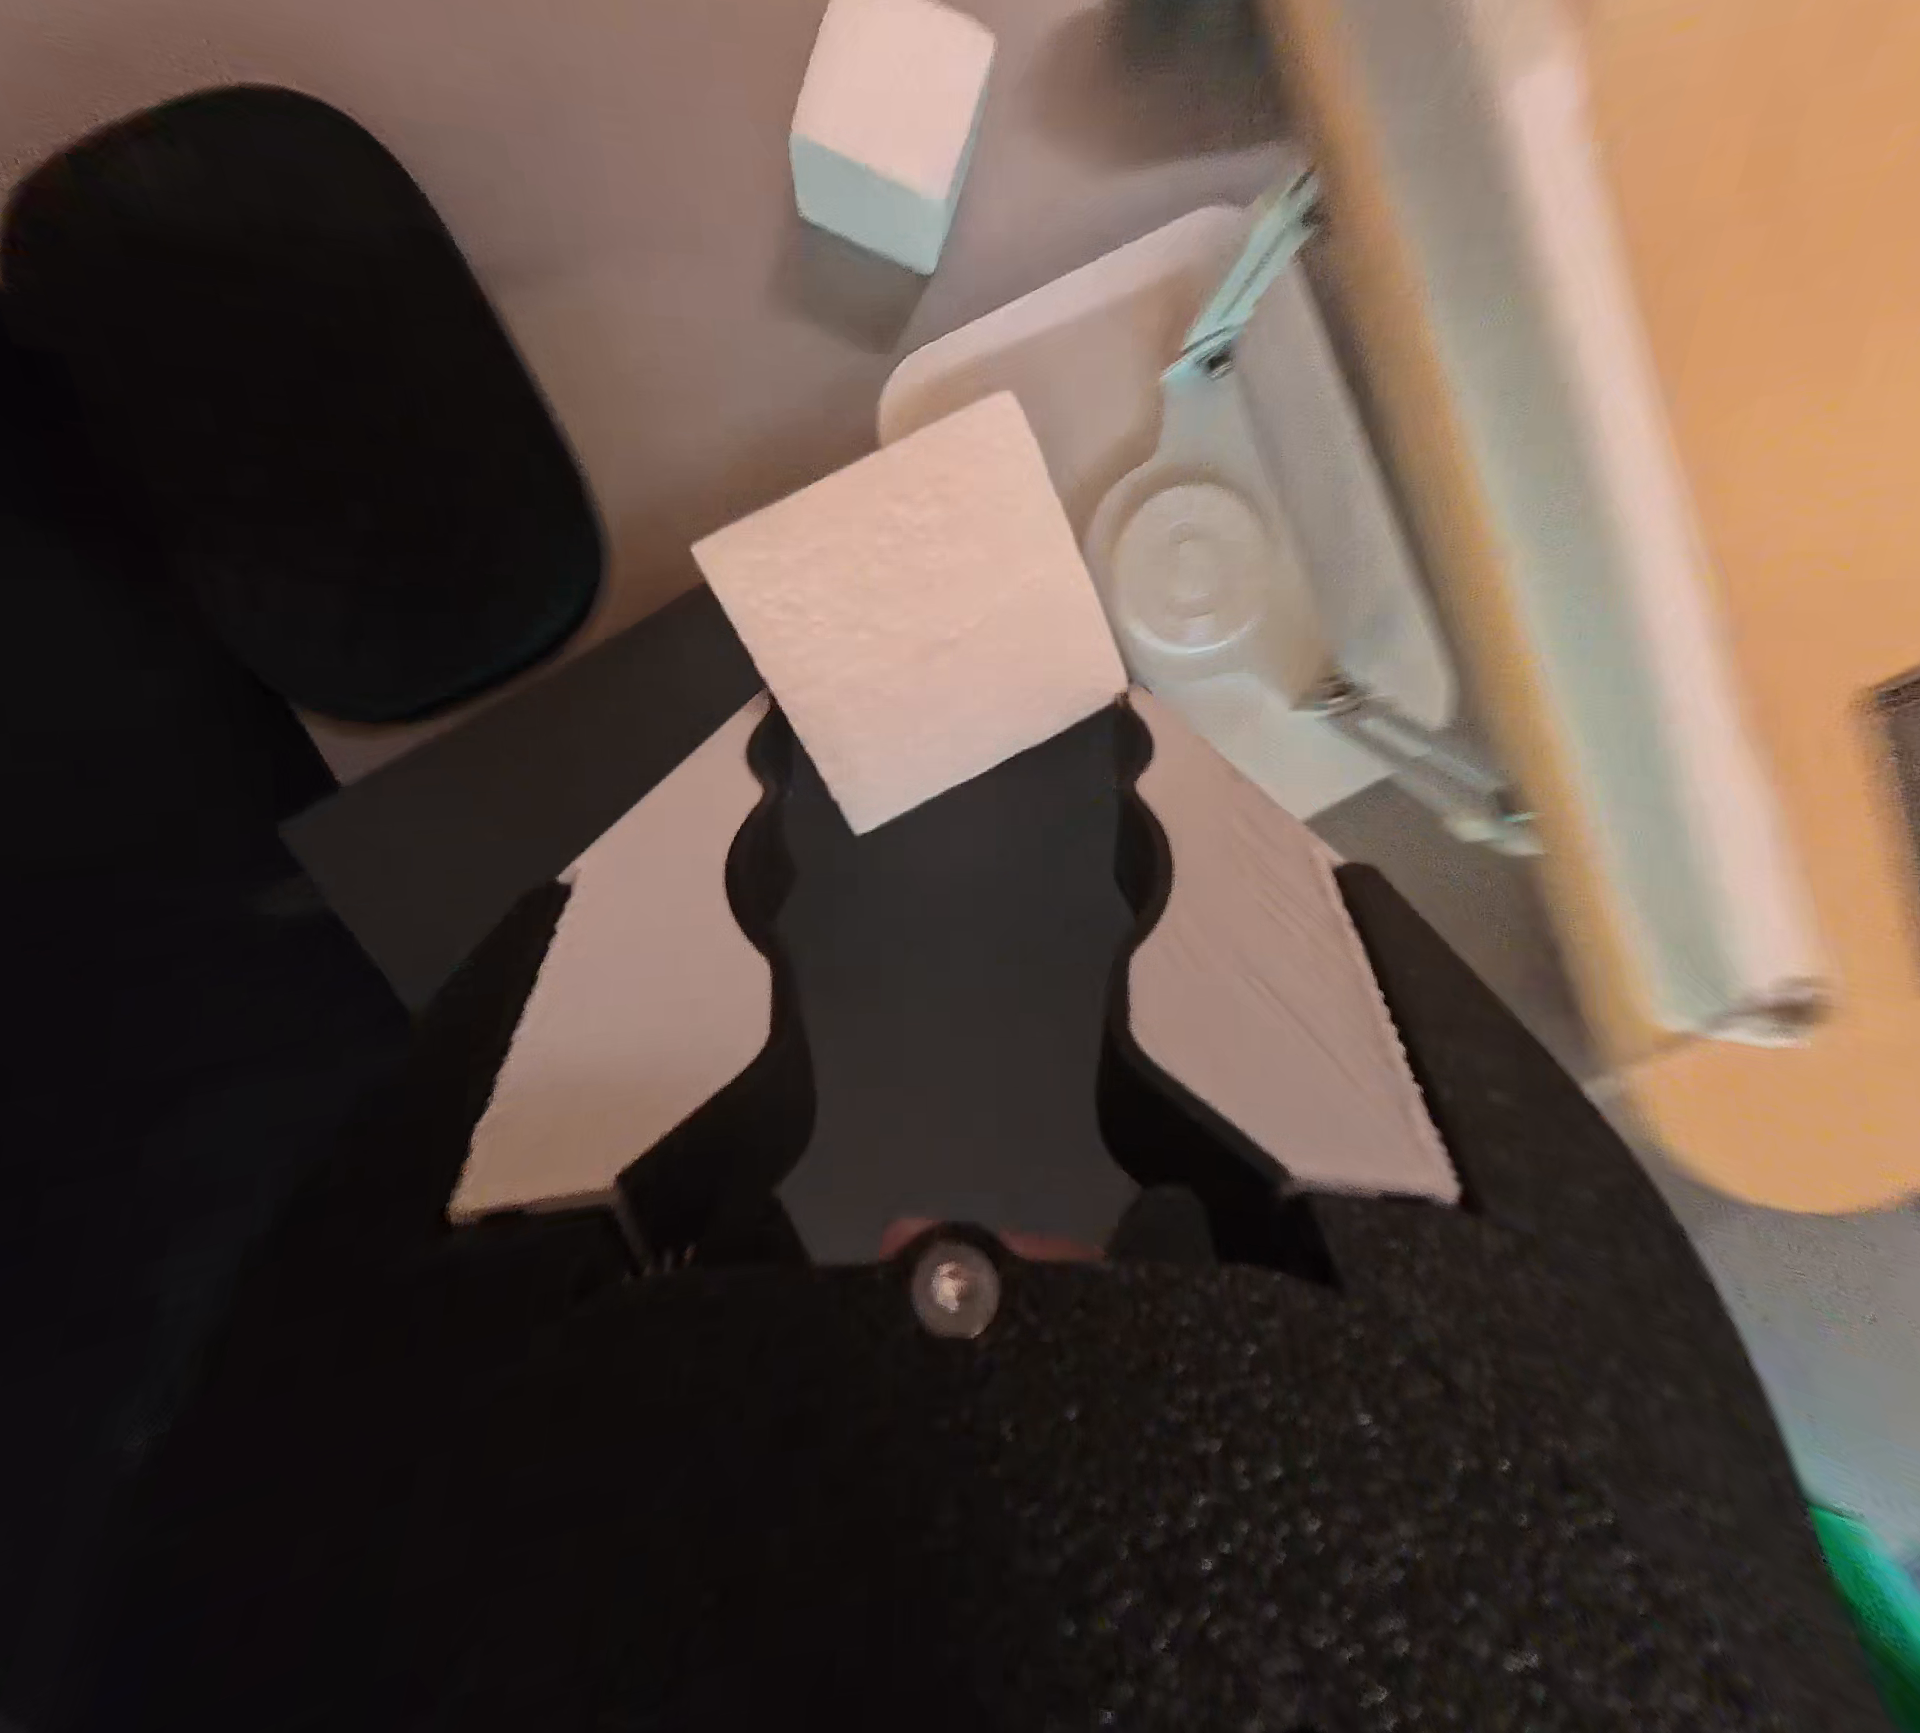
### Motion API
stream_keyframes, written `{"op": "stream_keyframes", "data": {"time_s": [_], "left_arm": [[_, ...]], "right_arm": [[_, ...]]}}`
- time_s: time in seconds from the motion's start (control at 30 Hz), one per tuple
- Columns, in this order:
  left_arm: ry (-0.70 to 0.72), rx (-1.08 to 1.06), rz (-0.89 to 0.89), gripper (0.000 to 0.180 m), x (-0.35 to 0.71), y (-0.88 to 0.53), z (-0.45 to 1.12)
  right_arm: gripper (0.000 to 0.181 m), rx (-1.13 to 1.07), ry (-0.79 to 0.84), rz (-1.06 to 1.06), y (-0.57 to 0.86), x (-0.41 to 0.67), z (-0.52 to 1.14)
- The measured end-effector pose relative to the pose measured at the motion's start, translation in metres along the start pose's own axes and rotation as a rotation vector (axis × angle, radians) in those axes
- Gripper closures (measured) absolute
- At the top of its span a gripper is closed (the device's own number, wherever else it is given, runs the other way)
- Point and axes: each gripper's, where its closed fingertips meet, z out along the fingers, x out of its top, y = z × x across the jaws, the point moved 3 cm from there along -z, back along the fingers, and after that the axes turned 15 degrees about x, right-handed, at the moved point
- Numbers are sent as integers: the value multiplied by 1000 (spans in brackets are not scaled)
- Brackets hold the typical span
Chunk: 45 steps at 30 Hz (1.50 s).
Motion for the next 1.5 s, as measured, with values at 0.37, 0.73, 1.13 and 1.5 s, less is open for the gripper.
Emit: {"op": "stream_keyframes", "data": {"time_s": [0.37,0.73,1.13,1.5], "left_arm": [[30,13,137,128,59,43,14],[199,-171,505,128,56,127,-30],[109,-79,326,105,28,121,-36],[69,193,-227,103,10,-4,-25]], "right_arm": [[113,-40,-130,123,4,-77,95],[95,-72,382,-179,17,-6,-111],[125,-87,296,-412,21,25,-95],[125,-57,260,-4,191,73,-52]]}}
